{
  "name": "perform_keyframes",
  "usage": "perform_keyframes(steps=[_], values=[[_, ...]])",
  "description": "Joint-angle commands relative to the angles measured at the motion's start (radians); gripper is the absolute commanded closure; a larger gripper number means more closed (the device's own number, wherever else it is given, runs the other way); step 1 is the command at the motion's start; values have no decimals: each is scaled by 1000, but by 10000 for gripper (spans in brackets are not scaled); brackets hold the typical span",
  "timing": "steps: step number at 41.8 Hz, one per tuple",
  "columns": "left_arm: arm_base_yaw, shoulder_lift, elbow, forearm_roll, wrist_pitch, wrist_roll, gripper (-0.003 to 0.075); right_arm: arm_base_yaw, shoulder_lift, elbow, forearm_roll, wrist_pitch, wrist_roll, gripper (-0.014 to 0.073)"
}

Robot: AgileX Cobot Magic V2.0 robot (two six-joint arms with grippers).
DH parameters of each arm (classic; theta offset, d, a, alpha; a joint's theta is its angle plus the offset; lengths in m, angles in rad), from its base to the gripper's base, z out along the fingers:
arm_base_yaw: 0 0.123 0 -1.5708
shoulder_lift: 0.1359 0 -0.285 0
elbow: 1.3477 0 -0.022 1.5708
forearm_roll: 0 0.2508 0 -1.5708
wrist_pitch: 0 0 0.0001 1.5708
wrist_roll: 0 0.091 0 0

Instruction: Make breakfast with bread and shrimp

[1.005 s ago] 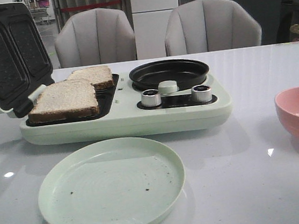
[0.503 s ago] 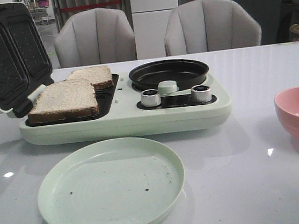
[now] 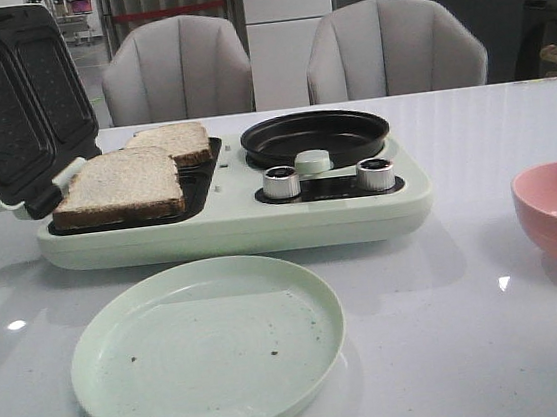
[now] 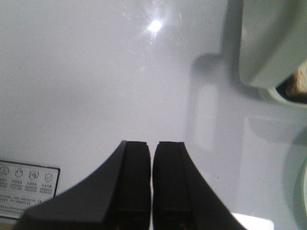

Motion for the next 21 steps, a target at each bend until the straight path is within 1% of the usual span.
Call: perform_keyframes(steps=[1, 6, 14, 21], values=[[78, 28, -78, -108, -90, 75, 619, -5, -1, -27, -6, -58, 2, 54], [118, 120, -165, -172, -91, 111, 619, -5, -1, -27, -6, -58, 2, 54], [121, 267, -304, -225, -120, 111, 619, -5, -1, -27, -6, -58, 2, 54], [119, 384, -411, -326, -137, 113, 619, -5, -1, -27, -6, -58, 2, 54]])
